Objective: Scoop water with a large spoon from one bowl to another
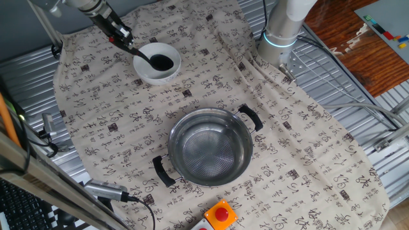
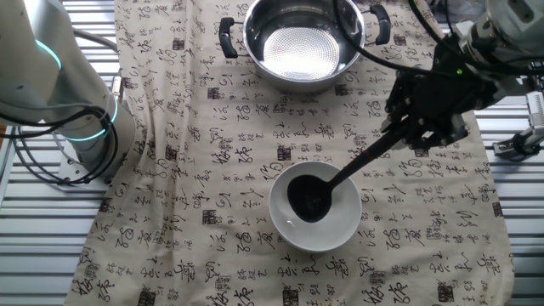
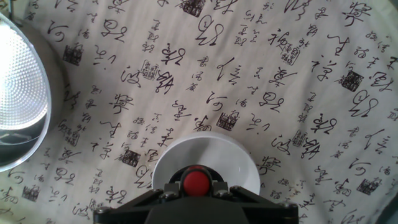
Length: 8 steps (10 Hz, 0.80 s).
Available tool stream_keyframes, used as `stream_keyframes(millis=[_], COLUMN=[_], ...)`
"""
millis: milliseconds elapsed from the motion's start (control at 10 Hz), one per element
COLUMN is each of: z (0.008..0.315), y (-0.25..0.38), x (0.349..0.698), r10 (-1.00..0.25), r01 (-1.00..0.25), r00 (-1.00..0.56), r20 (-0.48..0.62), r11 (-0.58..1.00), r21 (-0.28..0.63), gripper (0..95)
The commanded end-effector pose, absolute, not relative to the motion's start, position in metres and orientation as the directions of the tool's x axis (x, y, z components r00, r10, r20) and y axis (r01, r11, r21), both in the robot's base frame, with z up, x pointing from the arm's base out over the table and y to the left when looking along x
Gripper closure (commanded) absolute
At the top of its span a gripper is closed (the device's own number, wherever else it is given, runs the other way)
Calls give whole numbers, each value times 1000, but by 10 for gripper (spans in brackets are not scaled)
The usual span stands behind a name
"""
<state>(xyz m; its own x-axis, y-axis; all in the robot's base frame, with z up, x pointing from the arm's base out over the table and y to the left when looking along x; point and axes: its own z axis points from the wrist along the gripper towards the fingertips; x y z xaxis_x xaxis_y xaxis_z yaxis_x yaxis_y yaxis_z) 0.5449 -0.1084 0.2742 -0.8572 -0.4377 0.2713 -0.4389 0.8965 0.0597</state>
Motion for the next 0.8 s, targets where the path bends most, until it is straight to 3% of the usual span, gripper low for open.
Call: stream_keyframes(millis=[100, 800], z=[269, 251], y=[-109, -111], x=[544, 531], r10=[-440, -427], r01=[-439, -422], r00=[-858, -873], r20=[264, 235], r11=[896, 904], r21=[65, 74], gripper=[950, 950])
